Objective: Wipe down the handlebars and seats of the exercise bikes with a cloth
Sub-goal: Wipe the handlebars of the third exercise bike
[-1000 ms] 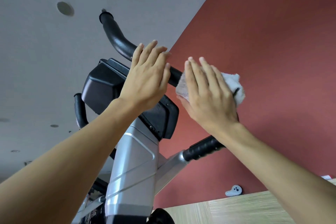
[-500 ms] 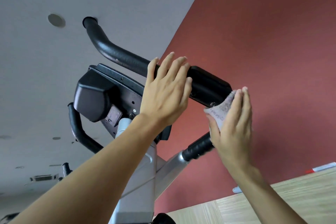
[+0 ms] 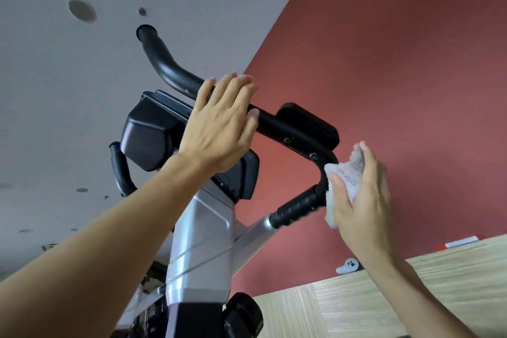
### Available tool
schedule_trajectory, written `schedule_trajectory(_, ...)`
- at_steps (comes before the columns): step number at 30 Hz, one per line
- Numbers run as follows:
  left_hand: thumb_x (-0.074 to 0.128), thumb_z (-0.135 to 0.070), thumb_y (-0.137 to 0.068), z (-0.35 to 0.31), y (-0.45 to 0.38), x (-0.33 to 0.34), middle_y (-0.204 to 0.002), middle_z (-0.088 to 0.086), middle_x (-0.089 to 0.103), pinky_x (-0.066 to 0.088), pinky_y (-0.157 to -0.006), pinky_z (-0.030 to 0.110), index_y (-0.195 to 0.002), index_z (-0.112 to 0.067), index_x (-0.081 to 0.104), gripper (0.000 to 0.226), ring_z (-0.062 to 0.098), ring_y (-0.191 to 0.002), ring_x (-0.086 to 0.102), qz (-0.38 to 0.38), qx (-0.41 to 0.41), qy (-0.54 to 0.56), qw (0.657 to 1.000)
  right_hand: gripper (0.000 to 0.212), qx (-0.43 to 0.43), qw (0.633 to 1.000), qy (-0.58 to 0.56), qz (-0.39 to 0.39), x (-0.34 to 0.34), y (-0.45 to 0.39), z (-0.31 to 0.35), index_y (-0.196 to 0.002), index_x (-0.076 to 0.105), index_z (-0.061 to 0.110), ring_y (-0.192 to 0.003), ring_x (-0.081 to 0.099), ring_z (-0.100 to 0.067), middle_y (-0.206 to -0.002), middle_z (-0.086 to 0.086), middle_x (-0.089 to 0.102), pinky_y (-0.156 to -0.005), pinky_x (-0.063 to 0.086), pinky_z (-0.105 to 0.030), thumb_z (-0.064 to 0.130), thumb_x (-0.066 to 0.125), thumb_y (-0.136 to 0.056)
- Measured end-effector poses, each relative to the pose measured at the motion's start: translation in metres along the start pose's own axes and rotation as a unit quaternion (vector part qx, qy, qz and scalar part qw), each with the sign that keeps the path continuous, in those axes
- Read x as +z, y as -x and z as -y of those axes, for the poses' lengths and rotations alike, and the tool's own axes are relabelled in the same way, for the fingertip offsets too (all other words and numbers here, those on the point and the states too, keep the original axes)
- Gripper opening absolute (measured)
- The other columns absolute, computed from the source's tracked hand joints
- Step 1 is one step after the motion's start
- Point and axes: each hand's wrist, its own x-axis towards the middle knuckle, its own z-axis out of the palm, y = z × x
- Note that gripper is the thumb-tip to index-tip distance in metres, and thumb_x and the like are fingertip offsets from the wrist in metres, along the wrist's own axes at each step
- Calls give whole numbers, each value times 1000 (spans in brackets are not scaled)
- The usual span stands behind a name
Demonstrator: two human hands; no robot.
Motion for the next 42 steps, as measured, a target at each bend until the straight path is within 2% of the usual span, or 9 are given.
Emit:
schedule_trajectory(5,28,-37,-105,39,6,-9,-157,7,41,11,-126,46,-146,-11,45,52,26,-155,22,0,-71,-28,997,66,-257,963,78,-16,37,-55,62,-152,39,2,-127,54,-33,-142,-18,53,-101,50,-38,38,60,-101)
schedule_trajectory(10,23,-40,-107,59,12,-10,-166,5,32,9,-129,44,-159,-15,33,58,22,-158,16,7,-38,-48,998,52,-397,851,345,-12,88,-86,74,-156,30,0,-138,47,-41,-151,-18,48,-109,44,-50,21,39,-109)
schedule_trajectory(12,24,-39,-107,66,15,-12,-169,4,24,7,-129,44,-162,-17,26,59,20,-158,11,15,-17,-53,998,50,-408,842,354,-12,78,-84,57,-157,26,-2,-142,43,-42,-155,-22,43,-113,42,-50,14,31,-110)
schedule_trajectory(18,40,-19,-105,67,13,-4,-171,8,14,-5,-128,47,-164,-12,15,64,26,-159,-3,21,1,-6,1000,64,-357,849,389,-34,55,-68,27,-156,27,-3,-143,44,-39,-159,-21,38,-116,41,-47,24,54,-105)
schedule_trajectory(22,42,5,-82,63,12,2,-171,12,9,-6,-128,50,-163,-7,9,89,31,-158,-9,20,-9,-33,999,54,-395,837,376,-40,82,-81,67,-153,33,-6,-137,51,-40,-155,-22,44,-110,47,-47,24,41,-109)
schedule_trajectory(29,48,1,-75,64,12,-8,-171,9,10,-7,-128,43,-164,-10,8,98,25,-159,-8,62,-22,-59,996,58,-377,867,324,9,89,-89,85,-151,37,-6,-136,51,-41,-149,-26,49,-111,45,-48,25,8,-112)
schedule_trajectory(33,49,-5,-84,79,7,-33,-171,3,14,-2,-129,39,-165,-18,11,90,19,-159,-2,116,19,-43,992,70,-357,855,371,66,62,-80,49,-157,21,-4,-148,32,-44,-161,-29,29,-119,36,-52,26,57,-105)
schedule_trajectory(37,47,-11,-89,74,5,-45,-167,2,27,3,-129,37,-162,-18,23,77,20,-158,9,131,12,-20,991,81,-322,866,374,84,39,-68,23,-158,21,-3,-150,28,-45,-162,-30,23,-119,34,-54,27,67,-99)
schedule_trajectory(42,33,-42,-92,66,-18,-42,-111,2,65,29,-114,38,-112,-16,65,46,24,-112,56,68,-33,-63,995,79,-315,878,338,124,31,-64,28,-156,27,-3,-148,29,-47,-162,-31,23,-119,33,-58,13,72,-94)
